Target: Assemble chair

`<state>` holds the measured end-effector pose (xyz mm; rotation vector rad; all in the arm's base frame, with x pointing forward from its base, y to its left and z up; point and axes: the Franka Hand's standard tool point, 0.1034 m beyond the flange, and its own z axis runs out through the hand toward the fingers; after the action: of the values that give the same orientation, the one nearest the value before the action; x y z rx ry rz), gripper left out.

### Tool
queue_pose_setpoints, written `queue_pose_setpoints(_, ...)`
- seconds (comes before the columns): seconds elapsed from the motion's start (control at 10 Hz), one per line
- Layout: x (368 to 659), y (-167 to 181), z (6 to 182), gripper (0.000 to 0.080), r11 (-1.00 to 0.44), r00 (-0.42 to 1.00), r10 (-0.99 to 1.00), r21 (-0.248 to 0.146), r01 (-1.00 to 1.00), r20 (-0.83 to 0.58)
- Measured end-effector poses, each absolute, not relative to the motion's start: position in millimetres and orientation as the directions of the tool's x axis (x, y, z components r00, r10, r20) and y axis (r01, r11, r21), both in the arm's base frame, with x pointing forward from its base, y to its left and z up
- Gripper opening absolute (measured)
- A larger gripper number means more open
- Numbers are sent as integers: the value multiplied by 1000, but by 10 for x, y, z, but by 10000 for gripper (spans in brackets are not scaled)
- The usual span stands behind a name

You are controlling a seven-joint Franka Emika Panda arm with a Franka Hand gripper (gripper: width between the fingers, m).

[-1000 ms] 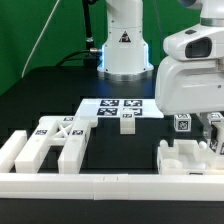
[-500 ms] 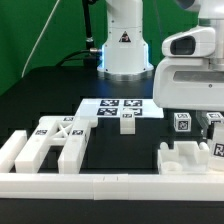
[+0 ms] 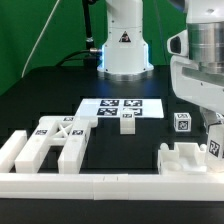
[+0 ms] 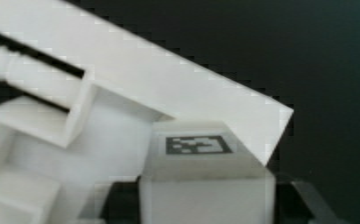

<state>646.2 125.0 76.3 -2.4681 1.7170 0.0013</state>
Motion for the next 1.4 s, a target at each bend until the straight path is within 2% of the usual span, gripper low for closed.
queue_pose_setpoints(0.1,6465,1263,764,292,-234,244,-965,-106,-966,-99)
queue_pose_setpoints(0.3,6464,1261,761,292,-287,297,-950,-111,-952,-93)
queue_pose_setpoints(0.4,6466,1248,759,377,-367,377,-923,-117,-923,-79)
queue_pose_setpoints(0.5,6491,1195,752,516,-577,587,-808,-140,-805,-43)
queue_pose_setpoints(0.6,6516,1141,750,608,-719,729,-684,-152,-678,-10)
queue_pose_setpoints(0.7,6509,1173,750,608,-800,809,-588,-151,-580,9)
queue_pose_setpoints(0.8,6501,1177,739,642,-849,856,-516,-150,-507,24)
queue_pose_setpoints(1.1,6505,1160,738,649,-938,942,-330,-136,-320,56)
queue_pose_setpoints(1.2,6513,1176,735,649,-978,979,-189,-109,-180,79)
queue_pose_setpoints(1.3,6512,1177,734,649,-971,973,-220,-114,-211,75)
queue_pose_setpoints(1.4,6513,1172,733,526,-971,972,-221,-114,-211,75)
